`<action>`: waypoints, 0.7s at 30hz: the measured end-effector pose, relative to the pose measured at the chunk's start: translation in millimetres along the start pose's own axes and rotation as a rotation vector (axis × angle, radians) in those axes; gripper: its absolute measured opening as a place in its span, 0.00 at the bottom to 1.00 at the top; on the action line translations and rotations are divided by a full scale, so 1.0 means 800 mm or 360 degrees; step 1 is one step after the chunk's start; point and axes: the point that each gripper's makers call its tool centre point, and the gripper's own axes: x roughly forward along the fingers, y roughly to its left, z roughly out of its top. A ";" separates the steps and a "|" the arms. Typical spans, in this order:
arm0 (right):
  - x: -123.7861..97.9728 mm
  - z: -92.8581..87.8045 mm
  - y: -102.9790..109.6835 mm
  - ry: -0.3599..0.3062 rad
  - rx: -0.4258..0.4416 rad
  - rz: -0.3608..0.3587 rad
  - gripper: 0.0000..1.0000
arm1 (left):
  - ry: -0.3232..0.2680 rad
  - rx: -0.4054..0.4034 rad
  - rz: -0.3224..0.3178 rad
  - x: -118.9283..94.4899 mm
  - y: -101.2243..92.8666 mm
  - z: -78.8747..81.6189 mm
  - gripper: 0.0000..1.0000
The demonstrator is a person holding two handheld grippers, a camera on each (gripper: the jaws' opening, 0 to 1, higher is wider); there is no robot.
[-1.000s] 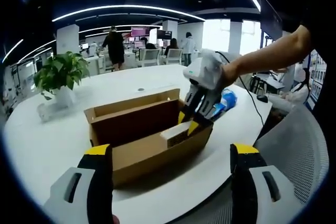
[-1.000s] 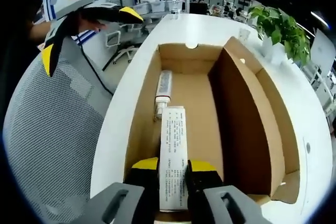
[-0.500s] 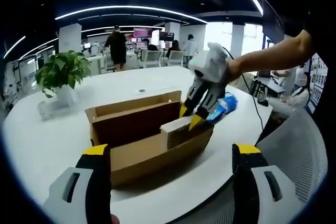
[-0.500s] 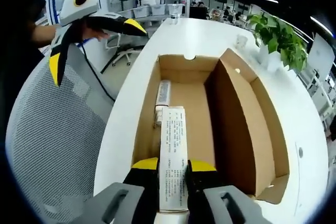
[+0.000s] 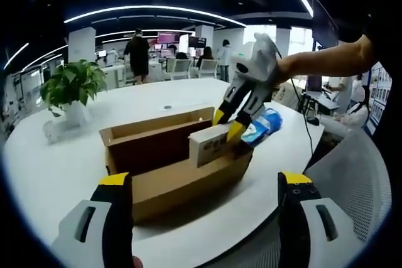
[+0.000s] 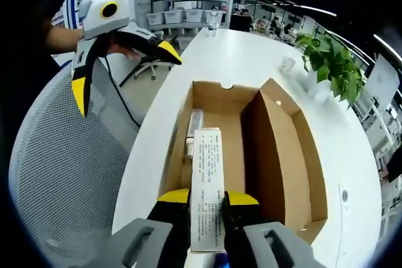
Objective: Operate the shoe box by opening the lid, removing the specified soft item, and placing it in the target area until the item is outside and the box remains undamaged.
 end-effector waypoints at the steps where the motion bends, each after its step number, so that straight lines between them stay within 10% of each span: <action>1: -0.002 0.001 0.000 -0.0001 -0.0007 -0.0004 0.15 | 0.0000 0.0000 0.0000 0.000 0.000 0.000 1.00; 21: -0.049 0.024 -0.007 -0.0017 -0.0157 -0.0078 0.15 | -0.0005 0.0002 -0.0006 0.001 -0.005 0.001 1.00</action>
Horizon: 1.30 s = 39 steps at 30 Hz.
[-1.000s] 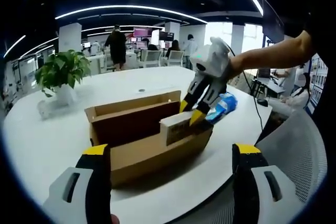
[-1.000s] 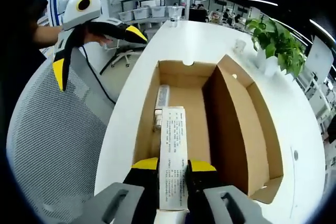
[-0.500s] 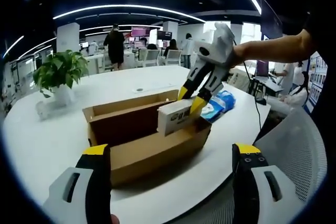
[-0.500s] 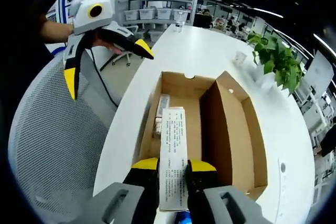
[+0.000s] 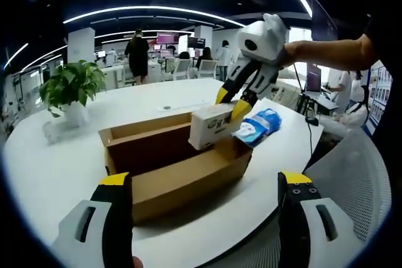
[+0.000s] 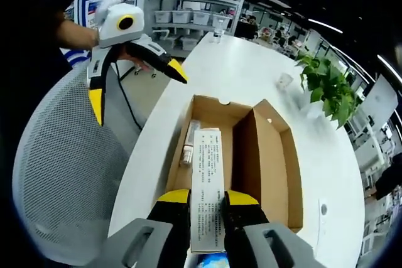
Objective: Operate the shoe box by opening the lid, removing the specified soft item, and placing it in the target area until the item is outside and the box remains undamaged.
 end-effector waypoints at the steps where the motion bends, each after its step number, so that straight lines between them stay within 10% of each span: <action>1: -0.003 0.001 -0.001 -0.0002 -0.0007 -0.0006 0.15 | 0.0000 0.0000 0.0001 0.000 0.000 0.000 1.00; 39: -0.093 -0.069 -0.040 0.0118 -0.0012 -0.0198 0.15 | 0.0012 -0.0013 0.0017 0.001 0.003 -0.002 1.00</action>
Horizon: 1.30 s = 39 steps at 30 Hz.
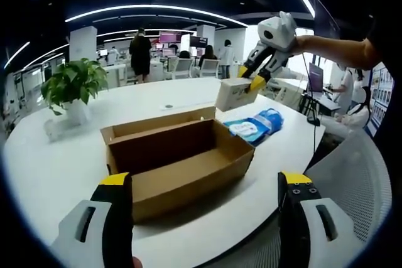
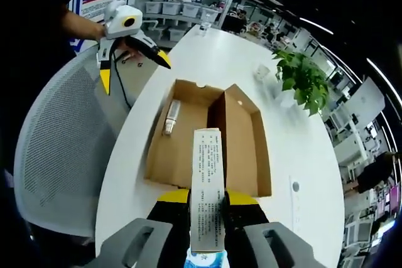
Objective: Operate the shoe box by opening the lid, removing the specified soft item, and placing it in the target area until the item is outside and the box remains undamaged.
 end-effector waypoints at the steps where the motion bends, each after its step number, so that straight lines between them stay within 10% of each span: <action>1: -0.001 -0.002 -0.001 0.0005 0.0003 -0.0004 0.15 | 0.0001 0.0000 -0.0001 0.000 0.000 0.000 1.00; 39: -0.047 -0.133 -0.034 0.0237 0.0089 -0.0127 0.16 | 0.0062 0.0049 -0.0042 0.003 -0.006 -0.008 0.99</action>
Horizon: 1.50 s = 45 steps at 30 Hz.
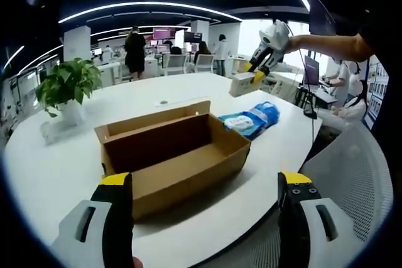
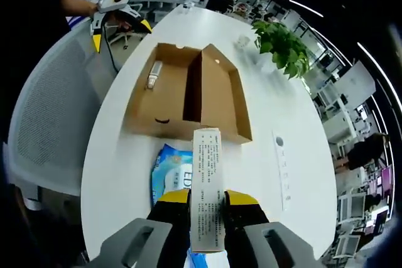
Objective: Operate the shoe box by opening the lid, removing the specified soft item, and placing it in the target area until the item is outside and the box remains undamaged.
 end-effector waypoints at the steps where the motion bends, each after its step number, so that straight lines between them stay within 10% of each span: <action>1: 0.000 -0.003 -0.001 0.0003 0.0006 -0.0003 0.16 | 0.0007 0.0004 0.0000 0.000 0.000 -0.001 0.99; 45: 0.045 -0.204 -0.033 0.0373 0.0032 -0.0011 0.16 | 0.0084 0.0028 0.0000 0.006 -0.003 -0.013 0.97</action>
